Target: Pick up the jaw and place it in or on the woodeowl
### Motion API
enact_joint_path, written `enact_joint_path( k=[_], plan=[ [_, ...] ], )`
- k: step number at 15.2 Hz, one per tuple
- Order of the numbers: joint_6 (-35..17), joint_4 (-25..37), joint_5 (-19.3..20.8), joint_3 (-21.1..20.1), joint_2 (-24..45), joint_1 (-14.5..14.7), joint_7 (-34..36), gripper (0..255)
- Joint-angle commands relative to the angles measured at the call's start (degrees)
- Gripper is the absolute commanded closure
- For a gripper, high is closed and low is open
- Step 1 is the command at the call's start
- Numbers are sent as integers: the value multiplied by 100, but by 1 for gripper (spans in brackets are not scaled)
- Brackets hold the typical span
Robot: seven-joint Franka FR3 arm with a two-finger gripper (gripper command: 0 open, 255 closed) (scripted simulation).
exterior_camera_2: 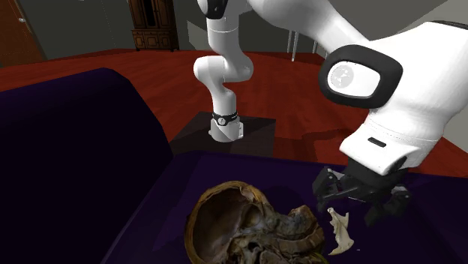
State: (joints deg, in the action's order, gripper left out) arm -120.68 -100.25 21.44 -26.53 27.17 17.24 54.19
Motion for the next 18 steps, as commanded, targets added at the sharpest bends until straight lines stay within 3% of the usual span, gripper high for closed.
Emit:
enact_joint_path(
  k=[1, 9, 17, 18],
  plan=[
    [-433, -115, -55, -33, 161, 4, 103, 0],
    [-843, -215, 158, 106, 499, 66, 231, 0],
    [-842, -215, 161, 103, 500, 64, 232, 0],
    [-844, -222, 159, 102, 494, 59, 229, 255]
  ],
)
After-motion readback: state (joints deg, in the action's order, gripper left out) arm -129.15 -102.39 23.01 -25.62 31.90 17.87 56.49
